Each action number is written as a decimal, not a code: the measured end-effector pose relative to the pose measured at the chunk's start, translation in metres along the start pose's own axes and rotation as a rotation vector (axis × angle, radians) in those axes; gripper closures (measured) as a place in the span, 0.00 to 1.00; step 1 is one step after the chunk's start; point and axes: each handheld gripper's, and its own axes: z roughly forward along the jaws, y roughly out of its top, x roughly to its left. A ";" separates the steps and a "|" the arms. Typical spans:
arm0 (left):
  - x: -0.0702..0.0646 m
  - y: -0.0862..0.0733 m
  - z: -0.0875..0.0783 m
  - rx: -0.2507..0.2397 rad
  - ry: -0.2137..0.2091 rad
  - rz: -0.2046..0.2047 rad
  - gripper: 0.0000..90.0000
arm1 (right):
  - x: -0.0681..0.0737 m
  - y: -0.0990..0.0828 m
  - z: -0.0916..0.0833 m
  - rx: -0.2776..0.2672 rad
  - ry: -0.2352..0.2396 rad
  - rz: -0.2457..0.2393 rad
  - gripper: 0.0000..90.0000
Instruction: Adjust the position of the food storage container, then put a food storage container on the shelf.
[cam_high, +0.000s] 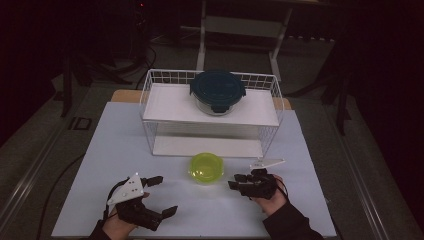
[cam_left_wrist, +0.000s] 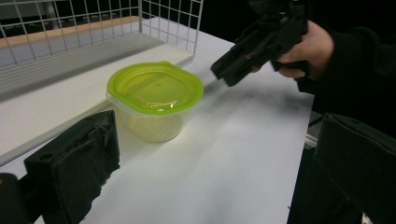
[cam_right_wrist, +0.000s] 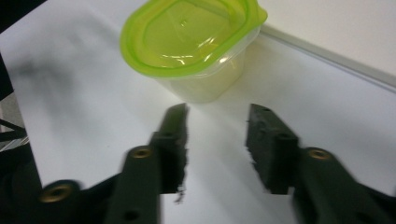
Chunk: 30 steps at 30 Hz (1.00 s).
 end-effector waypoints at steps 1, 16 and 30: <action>0.001 0.001 0.000 0.002 0.000 -0.002 0.00 | 0.002 0.000 -0.004 -0.010 -0.002 0.002 0.51; 0.012 0.038 0.016 0.027 -0.020 -0.005 0.00 | 0.010 0.020 -0.035 -0.177 0.066 -0.002 0.19; 0.052 0.047 0.056 0.096 0.001 -0.215 0.04 | -0.007 0.044 0.000 -0.133 0.028 0.127 0.16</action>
